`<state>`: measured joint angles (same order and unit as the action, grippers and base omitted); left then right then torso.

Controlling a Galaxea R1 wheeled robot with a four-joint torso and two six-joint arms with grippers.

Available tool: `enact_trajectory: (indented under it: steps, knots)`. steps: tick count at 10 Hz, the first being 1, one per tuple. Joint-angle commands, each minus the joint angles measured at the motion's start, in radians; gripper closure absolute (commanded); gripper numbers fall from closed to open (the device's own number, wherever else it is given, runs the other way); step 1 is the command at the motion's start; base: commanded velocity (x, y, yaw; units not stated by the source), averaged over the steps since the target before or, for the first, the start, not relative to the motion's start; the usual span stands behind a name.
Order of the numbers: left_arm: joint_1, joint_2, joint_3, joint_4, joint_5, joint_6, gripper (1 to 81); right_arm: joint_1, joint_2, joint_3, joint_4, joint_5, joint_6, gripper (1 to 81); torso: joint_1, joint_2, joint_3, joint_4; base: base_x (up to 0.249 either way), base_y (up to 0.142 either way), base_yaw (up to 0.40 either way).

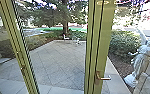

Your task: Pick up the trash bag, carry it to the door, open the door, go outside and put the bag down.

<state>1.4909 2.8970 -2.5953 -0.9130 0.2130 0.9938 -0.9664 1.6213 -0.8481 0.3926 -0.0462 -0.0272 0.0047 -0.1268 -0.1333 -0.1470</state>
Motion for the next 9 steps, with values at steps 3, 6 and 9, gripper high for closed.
enact_trajectory:
  steps: [3,6,9]
  knots:
    - [-0.05,-0.001,0.004,-0.014,0.1,0.005,81.1,0.433,-0.085,-0.112,0.295,-0.353,0.132,1.0,0.0,0.0,0.0,0.0,0.0,0.0,0.0]
    - [-0.05,-0.001,0.004,-0.014,0.1,0.005,81.1,0.57,-0.045,-0.19,0.284,-0.435,0.23,1.0,0.0,0.0,0.0,0.0,0.0,0.0,0.0]
    - [-0.053,0.005,0.004,-0.029,0.098,0.005,81.1,0.662,0.028,-0.298,0.241,-0.532,0.332,1.0,0.0,0.0,0.0,0.0,0.0,0.0,0.0]
